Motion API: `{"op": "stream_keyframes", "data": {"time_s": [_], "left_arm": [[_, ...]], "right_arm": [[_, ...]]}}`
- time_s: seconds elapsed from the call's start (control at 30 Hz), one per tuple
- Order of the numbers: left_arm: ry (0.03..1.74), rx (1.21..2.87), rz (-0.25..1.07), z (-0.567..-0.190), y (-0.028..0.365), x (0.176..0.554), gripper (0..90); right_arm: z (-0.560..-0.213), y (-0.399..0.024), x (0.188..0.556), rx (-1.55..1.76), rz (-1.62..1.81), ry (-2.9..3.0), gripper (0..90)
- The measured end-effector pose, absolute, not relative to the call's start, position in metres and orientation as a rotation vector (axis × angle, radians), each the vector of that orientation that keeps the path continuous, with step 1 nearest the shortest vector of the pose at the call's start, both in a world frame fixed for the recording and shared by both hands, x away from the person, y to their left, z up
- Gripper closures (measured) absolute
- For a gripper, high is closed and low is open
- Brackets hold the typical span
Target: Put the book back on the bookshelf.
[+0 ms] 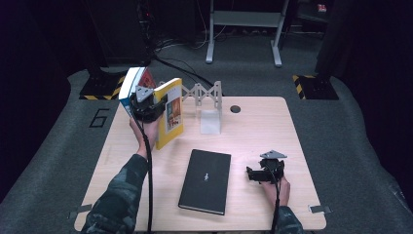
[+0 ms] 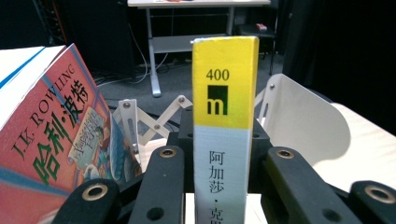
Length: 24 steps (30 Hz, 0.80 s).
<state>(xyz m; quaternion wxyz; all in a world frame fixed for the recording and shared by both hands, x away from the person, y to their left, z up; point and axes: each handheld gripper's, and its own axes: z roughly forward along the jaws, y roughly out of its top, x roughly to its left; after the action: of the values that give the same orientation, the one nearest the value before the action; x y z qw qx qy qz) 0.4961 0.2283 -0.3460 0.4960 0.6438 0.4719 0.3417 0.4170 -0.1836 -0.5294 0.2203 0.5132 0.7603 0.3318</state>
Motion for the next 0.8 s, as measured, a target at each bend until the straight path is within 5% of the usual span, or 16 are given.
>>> {"op": "stream_keyframes", "data": {"time_s": [0.8], "left_arm": [[1.208,1.414,0.881,-0.385,0.216,0.534,75.4]], "right_arm": [[-0.529,-0.183,0.417,1.416,0.918,2.101,6.3]]}}
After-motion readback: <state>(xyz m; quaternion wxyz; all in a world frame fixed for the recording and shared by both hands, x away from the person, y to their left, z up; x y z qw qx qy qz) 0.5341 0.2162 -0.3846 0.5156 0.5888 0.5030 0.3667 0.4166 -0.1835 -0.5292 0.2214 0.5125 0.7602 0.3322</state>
